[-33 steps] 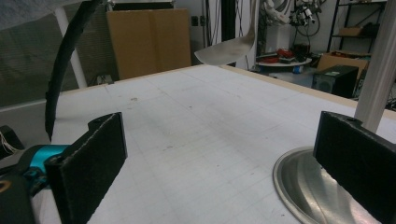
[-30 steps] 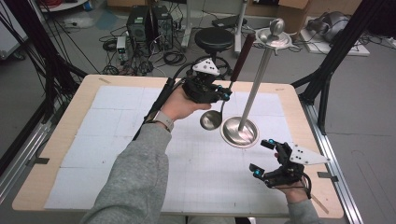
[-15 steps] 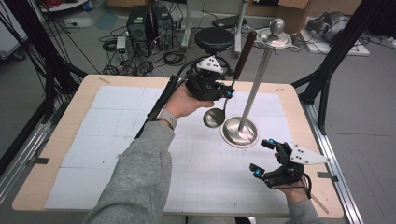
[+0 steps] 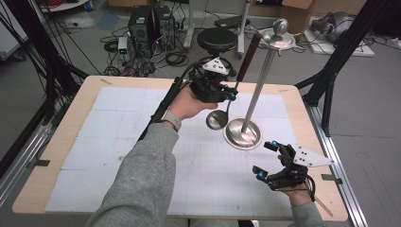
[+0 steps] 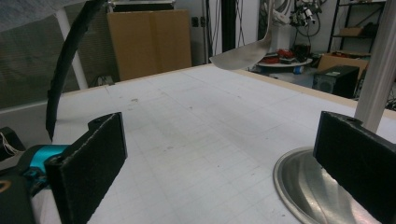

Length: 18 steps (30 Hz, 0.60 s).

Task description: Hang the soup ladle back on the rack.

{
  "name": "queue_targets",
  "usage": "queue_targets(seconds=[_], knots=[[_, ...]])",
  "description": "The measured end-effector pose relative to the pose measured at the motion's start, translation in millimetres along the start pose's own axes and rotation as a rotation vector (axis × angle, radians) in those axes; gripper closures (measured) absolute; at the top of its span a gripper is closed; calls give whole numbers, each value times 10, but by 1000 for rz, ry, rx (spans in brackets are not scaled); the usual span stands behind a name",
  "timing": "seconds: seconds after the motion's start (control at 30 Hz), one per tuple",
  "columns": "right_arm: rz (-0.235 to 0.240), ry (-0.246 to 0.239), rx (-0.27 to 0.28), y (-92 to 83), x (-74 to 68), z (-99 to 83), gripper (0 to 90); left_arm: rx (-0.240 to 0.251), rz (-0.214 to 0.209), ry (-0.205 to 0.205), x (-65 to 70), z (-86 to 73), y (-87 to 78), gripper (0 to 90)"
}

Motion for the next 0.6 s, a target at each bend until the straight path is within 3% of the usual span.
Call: queue_targets(seconds=[0.6], knots=[[5, 1, -6, 19, -3, -1, 15, -25, 8, -2, 16, -8, 60, 829]])
Point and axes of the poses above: each handheld gripper's, and its own axes: y roughly forward along the jaws, z roughly out of its top, x roughly to its right, the point moved 3 cm from there along y, roughly forward along the jaws, and after that the axes turned 11 degrees about y, right-handed, at the moved point
